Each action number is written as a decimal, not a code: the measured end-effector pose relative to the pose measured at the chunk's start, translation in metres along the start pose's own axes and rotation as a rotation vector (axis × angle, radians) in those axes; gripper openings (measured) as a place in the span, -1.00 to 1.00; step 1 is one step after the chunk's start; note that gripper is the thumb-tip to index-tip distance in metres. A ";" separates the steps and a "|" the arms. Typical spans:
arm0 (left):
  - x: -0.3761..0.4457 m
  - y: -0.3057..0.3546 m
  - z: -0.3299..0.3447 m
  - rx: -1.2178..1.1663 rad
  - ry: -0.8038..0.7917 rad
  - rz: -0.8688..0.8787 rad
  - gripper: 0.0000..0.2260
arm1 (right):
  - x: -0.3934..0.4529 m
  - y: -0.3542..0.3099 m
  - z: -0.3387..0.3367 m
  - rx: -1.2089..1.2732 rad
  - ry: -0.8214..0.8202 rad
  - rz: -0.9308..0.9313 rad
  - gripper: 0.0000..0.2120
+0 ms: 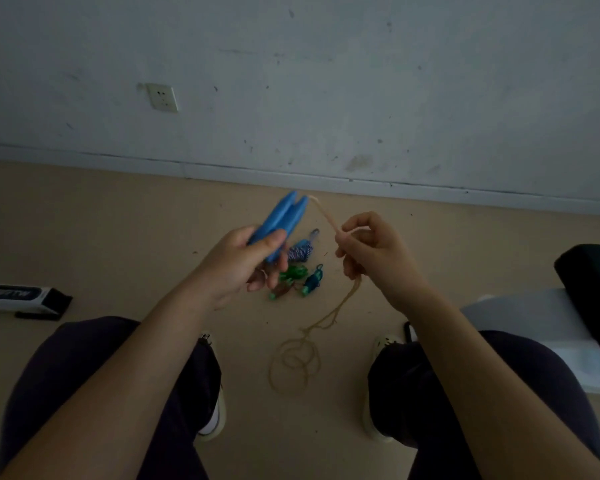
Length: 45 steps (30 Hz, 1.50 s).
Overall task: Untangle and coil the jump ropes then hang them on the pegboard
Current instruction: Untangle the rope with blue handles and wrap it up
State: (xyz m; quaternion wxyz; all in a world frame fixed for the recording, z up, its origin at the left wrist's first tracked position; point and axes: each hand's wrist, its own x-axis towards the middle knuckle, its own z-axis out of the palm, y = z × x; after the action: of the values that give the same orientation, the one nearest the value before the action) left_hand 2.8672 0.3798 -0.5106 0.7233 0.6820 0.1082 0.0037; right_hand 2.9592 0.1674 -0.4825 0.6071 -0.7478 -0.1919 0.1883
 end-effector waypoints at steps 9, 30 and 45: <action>-0.004 0.000 0.002 0.420 -0.055 -0.126 -0.85 | -0.005 0.003 0.016 -0.298 -0.127 -0.062 -0.93; -0.010 0.007 0.014 0.182 -0.325 -0.160 -0.85 | -0.003 -0.002 0.008 -0.001 -0.281 -0.114 -0.78; -0.013 0.012 0.018 -0.008 -0.226 -0.116 -0.75 | -0.002 0.006 0.008 0.088 -0.259 -0.008 -0.65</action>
State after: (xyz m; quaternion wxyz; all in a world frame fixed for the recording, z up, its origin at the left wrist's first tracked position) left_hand 2.8595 0.3609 -0.4961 0.7325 0.6679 0.0652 -0.1145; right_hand 2.9541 0.1722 -0.4899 0.6101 -0.6891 -0.2634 0.2892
